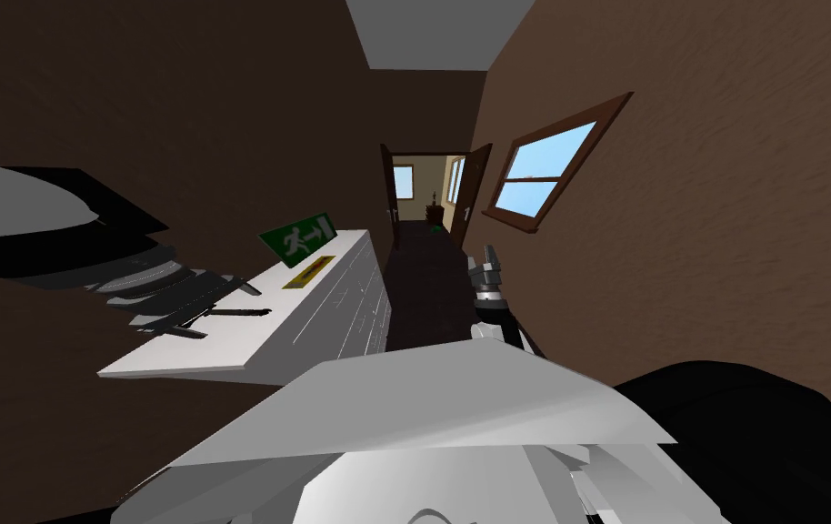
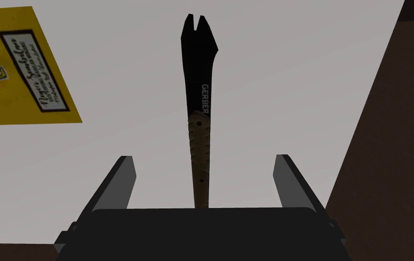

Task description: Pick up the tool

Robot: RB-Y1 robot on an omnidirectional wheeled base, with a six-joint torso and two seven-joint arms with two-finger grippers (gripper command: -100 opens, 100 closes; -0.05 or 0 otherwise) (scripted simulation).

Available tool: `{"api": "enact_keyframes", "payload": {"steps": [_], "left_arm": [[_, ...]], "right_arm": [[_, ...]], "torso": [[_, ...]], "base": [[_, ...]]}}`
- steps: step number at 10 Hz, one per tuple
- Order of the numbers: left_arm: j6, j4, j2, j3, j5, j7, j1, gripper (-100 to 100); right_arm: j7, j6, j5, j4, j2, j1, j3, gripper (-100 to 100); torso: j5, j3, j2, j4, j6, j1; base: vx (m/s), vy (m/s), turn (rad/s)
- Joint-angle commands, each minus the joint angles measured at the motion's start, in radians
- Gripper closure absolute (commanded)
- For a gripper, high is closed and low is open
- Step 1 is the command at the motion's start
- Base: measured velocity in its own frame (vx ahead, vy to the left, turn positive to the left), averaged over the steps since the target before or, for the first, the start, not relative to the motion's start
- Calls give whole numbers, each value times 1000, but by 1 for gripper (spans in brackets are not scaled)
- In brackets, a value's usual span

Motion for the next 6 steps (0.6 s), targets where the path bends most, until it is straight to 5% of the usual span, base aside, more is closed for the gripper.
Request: {"api": "enact_keyframes", "payload": {"steps": [1,4,5,6], "left_arm": [[27,-50,-37,8,-19,48,-17,-100],[58,-126,-83,19,-41,103,-38,-100],[50,-103,-69,19,-34,82,-32,-100],[54,-106,-71,19,-35,87,-33,100]], "right_arm": [[0,0,0,0,0,0,0,0],[0,0,0,0,0,0,0,0],[0,0,0,0,0,0,0,0],[0,0,0,0,0,0,0,0]], "torso": [[0,0,0,0,0,0],[-1,1,2,0,0,-3],[-1,1,2,1,0,-2],[-1,1,2,1,0,-3]], "base": [[-7,2,-22],[-7,7,-24],[-5,5,-17],[0,0,0]]}}
